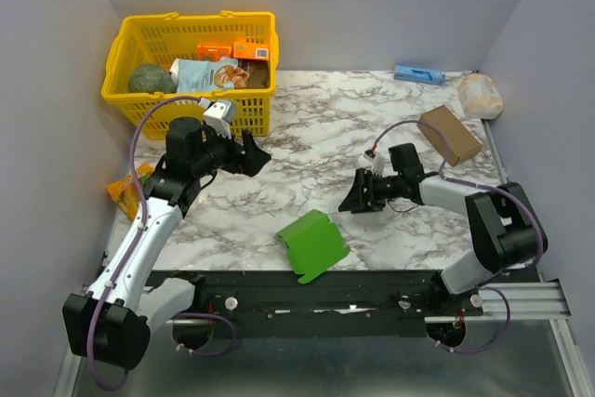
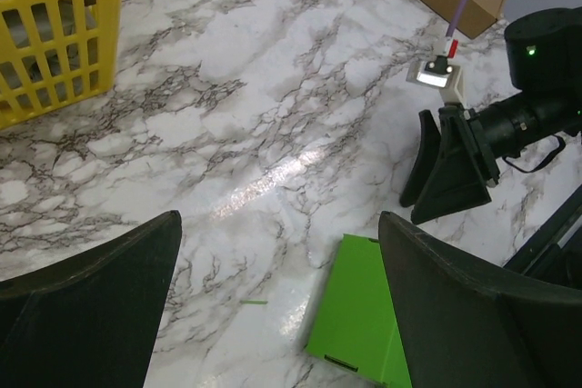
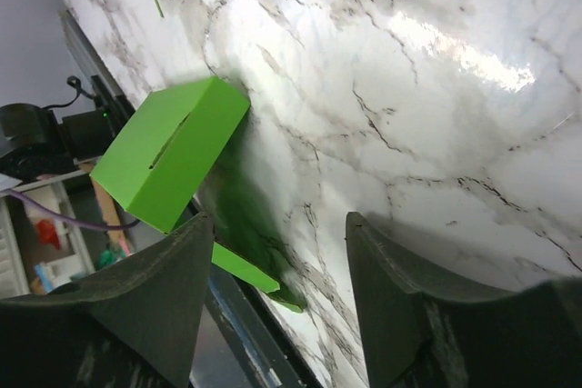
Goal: Fold the paper box
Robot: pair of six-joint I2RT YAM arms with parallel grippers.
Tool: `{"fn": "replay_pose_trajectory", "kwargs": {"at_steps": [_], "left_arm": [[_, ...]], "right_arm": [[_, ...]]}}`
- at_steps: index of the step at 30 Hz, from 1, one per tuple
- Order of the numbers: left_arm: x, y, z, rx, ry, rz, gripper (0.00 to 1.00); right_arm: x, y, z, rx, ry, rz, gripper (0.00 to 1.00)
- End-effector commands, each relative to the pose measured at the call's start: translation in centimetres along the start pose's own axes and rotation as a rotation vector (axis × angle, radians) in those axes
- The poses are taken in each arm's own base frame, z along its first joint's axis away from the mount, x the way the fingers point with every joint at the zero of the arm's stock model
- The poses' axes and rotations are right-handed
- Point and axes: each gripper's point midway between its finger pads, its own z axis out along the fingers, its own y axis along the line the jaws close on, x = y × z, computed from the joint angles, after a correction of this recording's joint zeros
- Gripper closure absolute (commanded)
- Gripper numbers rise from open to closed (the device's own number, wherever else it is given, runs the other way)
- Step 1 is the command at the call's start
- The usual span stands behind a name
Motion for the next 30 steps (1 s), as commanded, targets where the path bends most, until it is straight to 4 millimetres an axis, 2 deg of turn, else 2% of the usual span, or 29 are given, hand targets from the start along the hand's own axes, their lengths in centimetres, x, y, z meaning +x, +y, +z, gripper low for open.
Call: {"fn": "replay_pose_trajectory", "kwargs": {"at_steps": [1, 2, 3, 4, 5, 8, 9, 12, 13, 15, 19, 22, 26, 30], "left_arm": [[2.6, -0.9, 0.1, 0.039, 0.054, 0.039, 0.04], [3.8, -2.0, 0.2, 0.062, 0.09, 0.064, 0.04], [4.8, -2.3, 0.3, 0.052, 0.116, 0.088, 0.04], [5.9, -2.6, 0.5, 0.057, 0.147, 0.12, 0.04], [7.7, -4.3, 0.6, 0.102, 0.207, 0.147, 0.04], [11.2, -5.8, 1.2, 0.156, 0.332, 0.212, 0.04], [12.3, -7.1, 1.4, 0.196, 0.37, 0.24, 0.04], [15.0, -7.8, 2.2, 0.208, 0.481, 0.276, 0.04], [15.5, -7.1, 2.8, 0.167, 0.507, 0.293, 0.04], [16.1, -7.1, 3.1, 0.155, 0.536, 0.309, 0.03], [18.6, -8.4, 3.6, 0.191, 0.622, 0.355, 0.01], [19.8, -8.2, 3.7, 0.17, 0.663, 0.372, 0.01], [20.5, -9.0, 3.8, 0.18, 0.671, 0.382, 0.01], [21.4, -8.1, 4.1, 0.101, 0.7, 0.463, 0.01]], "right_arm": [[-1.1, 0.8, -2.0, 0.052, -0.105, -0.124, 0.27], [-1.1, 0.9, -2.3, 0.058, -0.117, -0.136, 0.27], [-1.4, 1.6, -2.9, 0.057, -0.149, -0.166, 0.26], [-1.2, 1.4, -3.1, 0.07, -0.159, -0.172, 0.26], [-1.3, 1.2, -3.4, 0.092, -0.181, -0.179, 0.25], [-1.7, 1.8, -4.2, 0.103, -0.234, -0.204, 0.25], [-1.8, 2.0, -4.4, 0.102, -0.245, -0.206, 0.25], [-2.1, 3.0, -5.5, 0.099, -0.302, -0.249, 0.24], [-2.2, 3.5, -6.0, 0.096, -0.324, -0.27, 0.24], [-1.9, 3.5, -6.4, 0.098, -0.334, -0.285, 0.23], [-1.2, 3.8, -6.8, 0.094, -0.351, -0.314, 0.23], [-0.9, 3.8, -7.1, 0.097, -0.366, -0.336, 0.22], [-0.7, 3.8, -7.4, 0.104, -0.375, -0.349, 0.22], [-0.9, 4.0, -7.5, 0.104, -0.383, -0.355, 0.21]]}}
